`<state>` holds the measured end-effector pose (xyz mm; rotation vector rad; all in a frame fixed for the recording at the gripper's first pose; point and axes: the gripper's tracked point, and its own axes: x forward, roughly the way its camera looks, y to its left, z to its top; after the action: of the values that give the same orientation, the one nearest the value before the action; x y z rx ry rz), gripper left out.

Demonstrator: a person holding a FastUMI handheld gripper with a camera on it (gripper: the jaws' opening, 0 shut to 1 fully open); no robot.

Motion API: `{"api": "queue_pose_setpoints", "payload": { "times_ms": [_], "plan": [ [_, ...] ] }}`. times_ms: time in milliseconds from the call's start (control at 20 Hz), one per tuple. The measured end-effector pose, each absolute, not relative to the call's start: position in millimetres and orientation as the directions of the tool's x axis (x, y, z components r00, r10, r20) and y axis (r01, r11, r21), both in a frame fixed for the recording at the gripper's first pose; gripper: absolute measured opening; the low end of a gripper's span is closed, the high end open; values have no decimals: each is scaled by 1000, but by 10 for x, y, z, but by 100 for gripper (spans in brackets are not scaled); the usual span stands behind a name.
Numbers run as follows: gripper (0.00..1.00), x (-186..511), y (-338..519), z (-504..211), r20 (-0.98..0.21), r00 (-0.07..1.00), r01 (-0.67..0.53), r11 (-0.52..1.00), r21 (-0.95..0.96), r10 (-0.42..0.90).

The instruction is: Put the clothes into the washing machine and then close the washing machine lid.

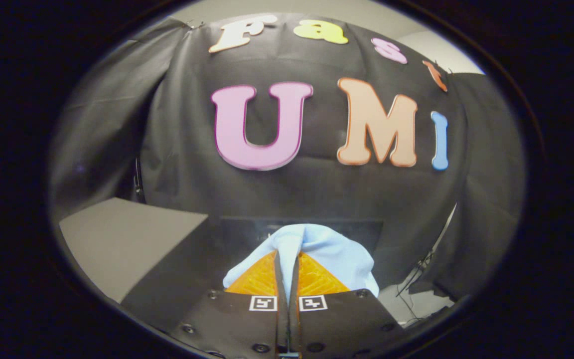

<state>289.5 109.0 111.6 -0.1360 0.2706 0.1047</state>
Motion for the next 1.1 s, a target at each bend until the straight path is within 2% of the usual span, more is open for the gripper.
{"api": "queue_pose_setpoints", "payload": {
  "times_ms": [150,550,650,850,950,1100],
  "plan": [
    [2,2942,961,558,-340,937,-116,991,-73,85],
    [2,3067,604,-380,-407,912,-47,999,5,45],
    [6,3081,595,-595,-427,903,-34,999,34,45],
    [6,3094,583,-808,-454,890,-32,999,22,39],
    [12,3081,561,-911,-467,883,-31,999,12,33],
    [12,3115,573,-934,-473,881,-31,999,8,31]
  ]
}}
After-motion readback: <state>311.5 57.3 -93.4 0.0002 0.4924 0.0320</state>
